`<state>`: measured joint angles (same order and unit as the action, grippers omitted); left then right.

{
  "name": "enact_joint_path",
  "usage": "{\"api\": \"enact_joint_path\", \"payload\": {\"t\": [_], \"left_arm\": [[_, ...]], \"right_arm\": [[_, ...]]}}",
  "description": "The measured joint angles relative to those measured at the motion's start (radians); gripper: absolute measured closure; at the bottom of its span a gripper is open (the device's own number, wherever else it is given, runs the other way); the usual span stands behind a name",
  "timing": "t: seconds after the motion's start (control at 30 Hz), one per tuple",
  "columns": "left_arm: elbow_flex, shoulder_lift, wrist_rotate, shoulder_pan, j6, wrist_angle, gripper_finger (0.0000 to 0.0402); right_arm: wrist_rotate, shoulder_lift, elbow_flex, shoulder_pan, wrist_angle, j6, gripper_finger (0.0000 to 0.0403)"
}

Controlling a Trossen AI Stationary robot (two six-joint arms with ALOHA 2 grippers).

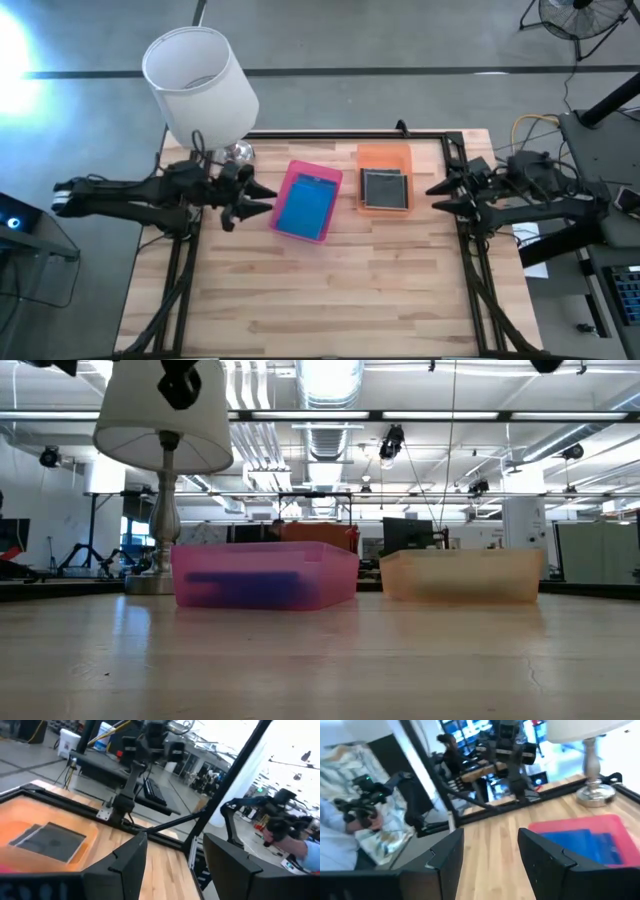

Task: Pick & place jewel cases by type
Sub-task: Return to Home Position

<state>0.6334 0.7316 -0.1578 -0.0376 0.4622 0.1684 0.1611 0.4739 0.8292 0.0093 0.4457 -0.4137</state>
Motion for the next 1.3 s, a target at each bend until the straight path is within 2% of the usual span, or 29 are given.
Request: {"api": "enact_joint_path", "payload": {"t": [0.1,0.2,0.4,0.47,0.6,0.73,0.8,0.9,1.07,1.3], "left_arm": [[-0.019,-0.028,-0.031,0.000,-0.015,0.004,0.0223],[-0.093,-0.030,-0.038,0.001,0.003,0.068,0.0223],[-0.313,-0.026,-0.033,0.000,0.053,0.391,0.0223],[-0.370,-0.045,-0.011,0.000,0.066,0.435,0.0223],[-0.457,-0.110,0.044,-0.007,0.102,0.430,0.0223],[-0.512,-0.193,0.052,-0.023,0.123,0.422,0.0223],[-0.526,-0.234,0.052,-0.036,0.114,0.400,0.0223],[-0.526,-0.286,0.054,-0.059,0.108,0.291,0.0223],[-0.528,-0.360,0.056,-0.112,0.120,0.134,0.0223],[-0.587,-0.425,0.055,-0.130,0.141,0.168,0.0223]], "right_arm": [[-0.007,-0.053,-0.047,0.000,-0.033,0.019,0.0222],[-0.006,-0.105,-0.115,0.000,-0.093,0.022,0.0220],[-0.003,-0.210,-0.282,0.000,-0.225,-0.003,0.0218],[-0.003,-0.249,-0.318,-0.001,-0.224,-0.026,0.0218],[-0.003,-0.348,-0.379,0.000,-0.217,-0.047,0.0218],[-0.004,-0.468,-0.410,-0.001,-0.210,-0.040,0.0220],[-0.002,-0.474,-0.413,0.000,-0.206,-0.030,0.0220],[-0.005,-0.457,-0.409,-0.001,-0.155,-0.023,0.0218],[-0.014,-0.467,-0.426,-0.001,-0.169,0.003,0.0220],[-0.031,-0.474,-0.490,-0.001,-0.272,0.012,0.0222]]}}
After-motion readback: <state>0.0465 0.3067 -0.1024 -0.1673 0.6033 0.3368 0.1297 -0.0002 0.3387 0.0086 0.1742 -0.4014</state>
